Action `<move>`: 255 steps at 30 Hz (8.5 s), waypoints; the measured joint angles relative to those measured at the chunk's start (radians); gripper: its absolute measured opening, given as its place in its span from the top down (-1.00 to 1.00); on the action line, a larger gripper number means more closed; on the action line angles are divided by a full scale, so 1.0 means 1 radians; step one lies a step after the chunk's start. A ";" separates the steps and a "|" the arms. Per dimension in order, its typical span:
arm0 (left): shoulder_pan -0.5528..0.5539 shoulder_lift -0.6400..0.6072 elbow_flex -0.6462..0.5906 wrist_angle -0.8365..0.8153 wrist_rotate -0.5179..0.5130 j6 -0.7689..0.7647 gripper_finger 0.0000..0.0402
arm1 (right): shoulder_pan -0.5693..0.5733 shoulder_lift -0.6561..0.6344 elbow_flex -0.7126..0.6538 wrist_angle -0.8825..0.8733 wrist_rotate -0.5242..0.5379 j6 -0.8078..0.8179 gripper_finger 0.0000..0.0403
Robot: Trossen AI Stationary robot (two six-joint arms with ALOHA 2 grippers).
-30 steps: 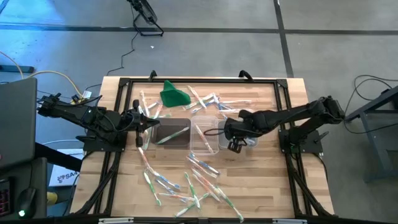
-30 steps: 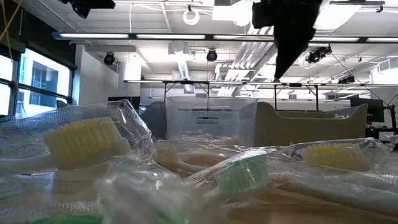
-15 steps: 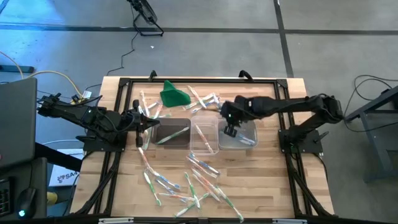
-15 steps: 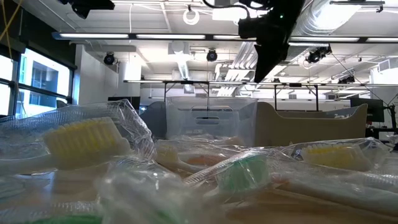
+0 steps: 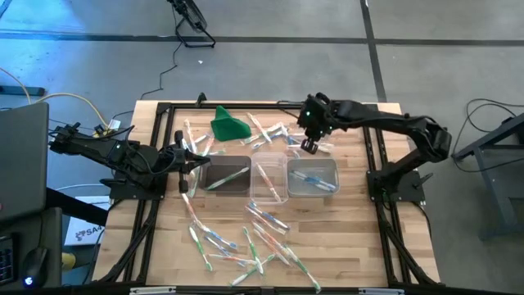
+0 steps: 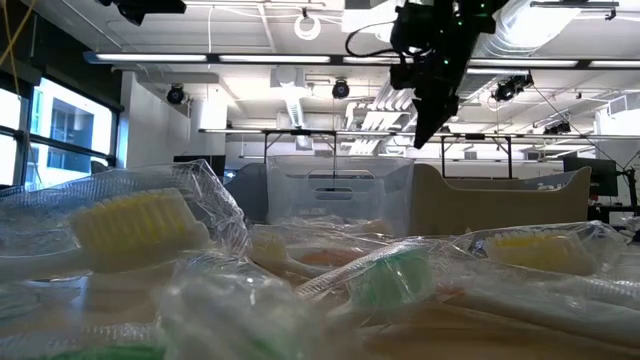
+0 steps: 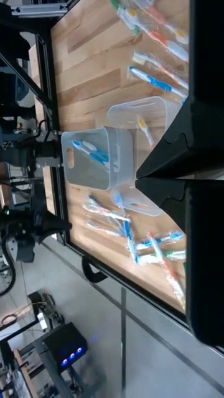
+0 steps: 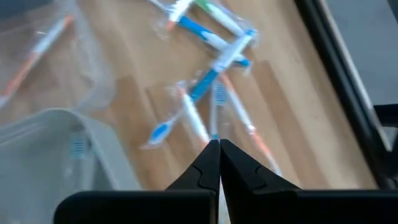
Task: Pick & Place Toothbrushes
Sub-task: Put the orange toothbrush into the transparent bin
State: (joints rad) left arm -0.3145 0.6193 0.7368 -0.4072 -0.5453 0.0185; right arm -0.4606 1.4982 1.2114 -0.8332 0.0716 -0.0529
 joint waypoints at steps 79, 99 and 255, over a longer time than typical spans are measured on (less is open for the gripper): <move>0.000 0.000 0.000 -0.014 0.002 0.004 0.99 | -0.292 0.383 -0.001 0.068 -0.055 -0.576 0.37; 0.000 0.000 0.000 -0.015 0.002 0.004 0.99 | -0.293 0.443 0.003 0.070 -0.098 -0.576 0.65; 0.576 0.439 -0.356 1.241 0.663 -0.095 0.24 | 0.521 0.246 0.000 0.462 0.180 0.923 0.93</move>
State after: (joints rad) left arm 0.2619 1.0584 0.3809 0.8341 0.1181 -0.0764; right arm 0.0601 1.7447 1.2110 -0.3717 0.2520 0.8700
